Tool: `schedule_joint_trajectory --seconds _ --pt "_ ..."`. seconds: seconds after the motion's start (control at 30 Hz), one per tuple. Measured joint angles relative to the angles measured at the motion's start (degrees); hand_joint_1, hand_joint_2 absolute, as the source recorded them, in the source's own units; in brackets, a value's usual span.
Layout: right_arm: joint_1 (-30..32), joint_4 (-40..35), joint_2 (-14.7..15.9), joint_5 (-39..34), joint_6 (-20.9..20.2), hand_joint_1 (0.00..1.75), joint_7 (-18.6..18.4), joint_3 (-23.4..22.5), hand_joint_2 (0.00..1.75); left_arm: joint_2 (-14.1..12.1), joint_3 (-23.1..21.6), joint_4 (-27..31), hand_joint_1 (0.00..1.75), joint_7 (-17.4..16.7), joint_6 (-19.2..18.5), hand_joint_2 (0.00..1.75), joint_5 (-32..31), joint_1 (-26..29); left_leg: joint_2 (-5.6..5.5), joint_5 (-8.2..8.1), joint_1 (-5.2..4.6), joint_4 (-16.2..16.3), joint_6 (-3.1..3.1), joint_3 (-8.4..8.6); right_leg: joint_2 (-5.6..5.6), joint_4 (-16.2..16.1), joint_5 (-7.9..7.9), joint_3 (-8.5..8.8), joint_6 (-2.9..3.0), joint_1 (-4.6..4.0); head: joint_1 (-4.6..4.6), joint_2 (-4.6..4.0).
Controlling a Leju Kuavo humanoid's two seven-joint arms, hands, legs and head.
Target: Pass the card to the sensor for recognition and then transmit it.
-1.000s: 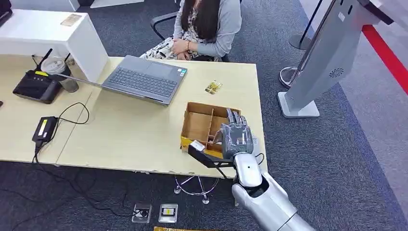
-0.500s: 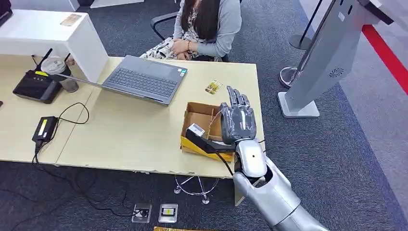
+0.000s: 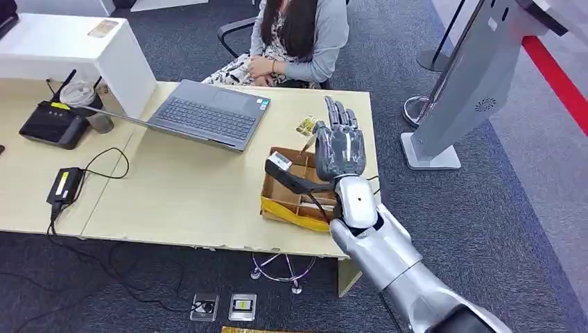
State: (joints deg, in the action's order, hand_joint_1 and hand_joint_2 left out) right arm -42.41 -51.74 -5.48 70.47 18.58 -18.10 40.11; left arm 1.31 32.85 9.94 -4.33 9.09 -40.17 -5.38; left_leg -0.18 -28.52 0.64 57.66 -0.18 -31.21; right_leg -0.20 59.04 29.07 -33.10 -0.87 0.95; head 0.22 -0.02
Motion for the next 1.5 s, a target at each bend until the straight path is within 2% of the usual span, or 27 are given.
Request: schedule_joint_trajectory --seconds 0.13,0.43,0.97,1.0,1.03,1.17,1.4,1.5 --pt "-2.84 5.2 -1.44 0.33 0.44 1.75 0.22 -0.07 1.75 0.04 -0.02 0.0 0.0 0.04 -0.09 0.0 -0.15 -0.01 0.0 -0.01 0.01 0.0 0.0 -0.01 0.0 0.0 0.01 -0.01 0.01 -0.01 0.0 0.0" --pt "-4.77 12.99 -3.02 0.7 1.95 1.75 0.24 -0.35 1.75 0.09 -0.04 -0.02 0.0 0.07 -0.09 0.0 -0.22 0.0 0.0 -0.01 0.0 0.0 0.0 -0.01 0.01 -0.02 0.01 -0.02 0.01 -0.01 0.0 0.0" --pt "-5.37 18.19 -3.46 1.36 3.3 1.75 0.62 -0.87 1.75 0.26 -0.04 -0.02 0.0 0.04 -0.72 0.0 -0.37 0.01 0.0 -0.01 0.01 0.0 0.0 0.0 0.02 -0.01 0.01 -0.02 0.01 -0.01 0.0 0.0" --pt "-5.37 18.32 -3.5 1.36 3.3 0.75 0.59 -0.87 1.75 0.28 -0.04 -0.02 0.0 0.02 -0.72 0.0 -0.37 0.01 0.0 -0.01 0.01 0.0 0.0 0.0 0.02 -0.01 0.01 -0.02 0.01 -0.01 -0.02 0.0" --pt "-5.4 18.45 -3.52 1.36 3.3 0.0 0.61 -0.9 0.0 0.28 -0.04 -0.02 0.0 0.0 -0.72 0.0 -0.37 0.01 0.0 -0.01 0.01 0.0 0.0 0.0 0.02 -0.01 0.01 -0.01 0.01 -0.01 0.0 0.0" --pt "-5.41 19.11 -3.63 1.33 4.48 0.0 1.92 -0.9 0.0 0.31 -0.06 -0.02 0.0 0.0 -0.72 0.0 -0.37 0.01 0.0 -0.01 0.01 0.0 -0.01 0.0 0.02 -0.01 0.01 -0.02 0.01 -0.01 0.0 0.0" --pt "-5.42 20.2 -3.92 1.9 3.94 0.0 3.08 -0.87 0.0 0.31 -0.04 -0.02 0.0 -0.15 -0.57 0.0 -0.33 0.01 0.0 -0.01 0.01 0.0 -0.01 0.0 0.02 -0.01 0.01 -0.02 0.01 -0.01 0.0 0.0" --pt "-5.57 20.88 -4.09 -0.07 3.76 0.0 3.87 -1.09 0.0 0.33 -0.04 -0.02 0.0 -0.68 -0.42 0.0 -0.33 0.02 0.0 -0.01 0.01 0.0 -0.01 0.0 0.02 -0.01 0.01 -0.02 0.01 -0.01 -0.02 0.02"
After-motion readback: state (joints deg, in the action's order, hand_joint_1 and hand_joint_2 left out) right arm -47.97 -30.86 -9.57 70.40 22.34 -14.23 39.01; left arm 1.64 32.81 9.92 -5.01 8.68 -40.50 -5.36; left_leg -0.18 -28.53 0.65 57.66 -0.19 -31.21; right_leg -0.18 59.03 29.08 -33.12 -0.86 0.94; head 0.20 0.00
